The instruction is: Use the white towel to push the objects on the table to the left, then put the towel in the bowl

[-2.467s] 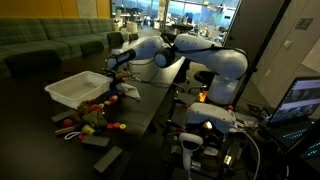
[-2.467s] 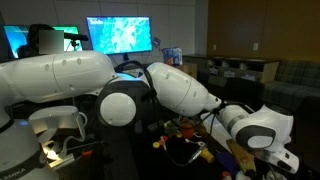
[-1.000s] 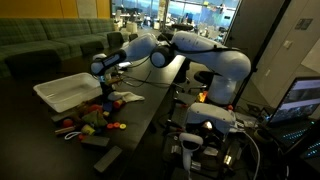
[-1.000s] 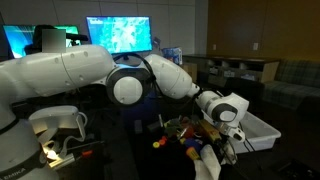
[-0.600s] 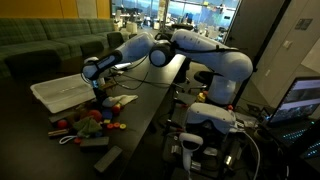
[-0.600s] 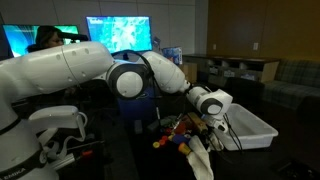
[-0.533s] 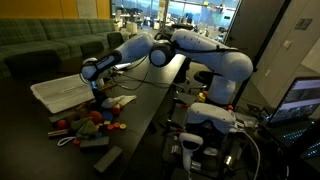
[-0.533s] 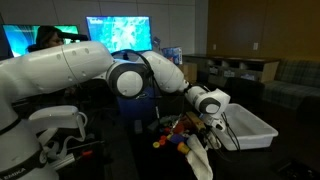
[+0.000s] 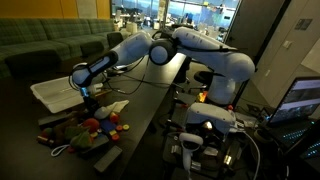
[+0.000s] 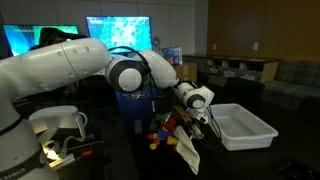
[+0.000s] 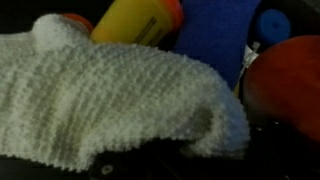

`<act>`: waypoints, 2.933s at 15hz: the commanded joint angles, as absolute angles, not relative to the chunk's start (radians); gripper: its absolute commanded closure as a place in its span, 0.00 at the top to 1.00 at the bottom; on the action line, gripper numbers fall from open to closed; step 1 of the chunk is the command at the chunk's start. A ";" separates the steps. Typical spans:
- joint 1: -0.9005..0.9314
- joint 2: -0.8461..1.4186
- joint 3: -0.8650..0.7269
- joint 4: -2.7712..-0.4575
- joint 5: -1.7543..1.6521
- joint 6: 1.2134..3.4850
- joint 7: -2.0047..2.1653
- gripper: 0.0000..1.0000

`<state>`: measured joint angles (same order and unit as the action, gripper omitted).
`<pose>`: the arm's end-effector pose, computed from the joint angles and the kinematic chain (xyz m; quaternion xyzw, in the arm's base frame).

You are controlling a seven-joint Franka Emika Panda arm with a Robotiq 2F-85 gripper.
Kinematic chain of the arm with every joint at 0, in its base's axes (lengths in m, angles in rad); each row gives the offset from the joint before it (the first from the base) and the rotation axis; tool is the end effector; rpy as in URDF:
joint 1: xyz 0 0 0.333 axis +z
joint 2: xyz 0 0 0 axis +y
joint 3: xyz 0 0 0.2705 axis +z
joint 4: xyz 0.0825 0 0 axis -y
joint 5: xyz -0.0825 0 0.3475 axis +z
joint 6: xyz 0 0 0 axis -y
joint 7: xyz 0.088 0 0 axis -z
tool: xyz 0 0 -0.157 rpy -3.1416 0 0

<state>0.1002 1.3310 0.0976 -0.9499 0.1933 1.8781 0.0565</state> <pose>0.6092 0.1333 -0.0195 -0.9709 0.0050 0.2115 0.1119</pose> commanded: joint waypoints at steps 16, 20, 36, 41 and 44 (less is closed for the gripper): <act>0.118 1.151 0.363 -1.323 0.331 2.346 -0.007 0.00; 0.076 1.040 0.396 -1.422 0.317 2.396 -0.041 0.00; -0.181 0.538 0.212 -1.836 0.388 2.401 -0.212 0.00; -0.170 0.493 0.083 -1.948 0.344 2.539 -0.157 0.00; -0.160 0.520 0.022 -2.013 0.308 2.675 -0.117 0.00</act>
